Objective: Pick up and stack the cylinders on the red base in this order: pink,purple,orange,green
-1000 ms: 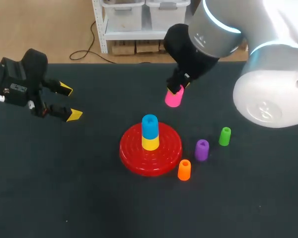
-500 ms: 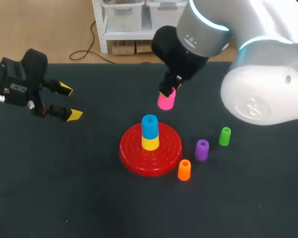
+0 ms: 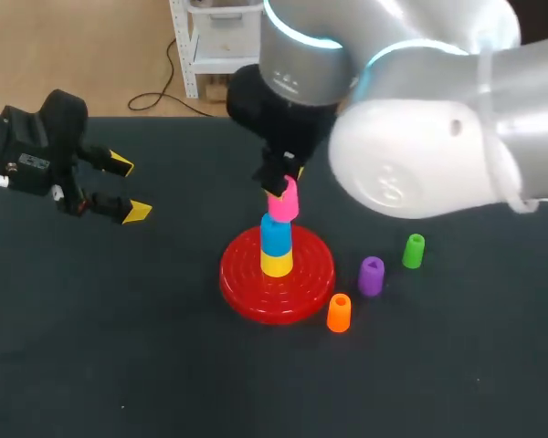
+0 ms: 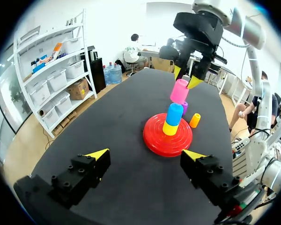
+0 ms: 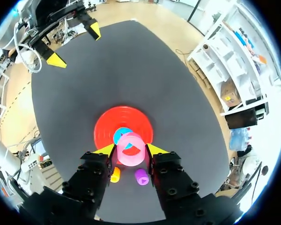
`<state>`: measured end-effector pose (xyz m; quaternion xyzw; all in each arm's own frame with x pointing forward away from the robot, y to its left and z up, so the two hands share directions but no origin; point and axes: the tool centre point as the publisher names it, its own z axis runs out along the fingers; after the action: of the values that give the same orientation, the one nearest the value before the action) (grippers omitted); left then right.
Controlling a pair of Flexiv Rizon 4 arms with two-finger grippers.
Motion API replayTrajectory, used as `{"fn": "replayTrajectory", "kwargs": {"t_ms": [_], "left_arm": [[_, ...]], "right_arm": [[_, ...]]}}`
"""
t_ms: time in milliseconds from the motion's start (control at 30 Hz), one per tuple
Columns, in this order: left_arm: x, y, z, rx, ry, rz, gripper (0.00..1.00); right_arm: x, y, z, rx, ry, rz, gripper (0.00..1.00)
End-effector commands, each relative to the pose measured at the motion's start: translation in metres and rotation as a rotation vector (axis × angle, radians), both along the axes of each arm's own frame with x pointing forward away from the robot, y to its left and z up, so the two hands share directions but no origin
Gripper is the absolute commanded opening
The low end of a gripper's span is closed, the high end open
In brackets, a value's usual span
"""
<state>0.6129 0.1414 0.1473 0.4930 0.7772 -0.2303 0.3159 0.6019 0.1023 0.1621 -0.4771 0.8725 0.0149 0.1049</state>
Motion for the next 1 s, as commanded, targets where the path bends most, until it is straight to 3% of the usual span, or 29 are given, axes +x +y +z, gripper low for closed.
{"fn": "replayTrajectory", "kwargs": {"t_ms": [33,167,1000], "left_arm": [[0.001,0.000,0.000,0.004,0.004,0.000,1.00],[0.001,0.000,0.000,0.004,0.004,0.000,1.00],[0.001,0.000,0.000,0.004,0.004,0.000,1.00]], "right_arm": [[0.001,0.007,-0.006,-0.032,0.018,0.005,0.00],[-0.003,0.011,-0.009,-0.065,0.007,0.028,0.00],[-0.001,0.011,-0.017,-0.072,0.040,0.011,0.00]]}}
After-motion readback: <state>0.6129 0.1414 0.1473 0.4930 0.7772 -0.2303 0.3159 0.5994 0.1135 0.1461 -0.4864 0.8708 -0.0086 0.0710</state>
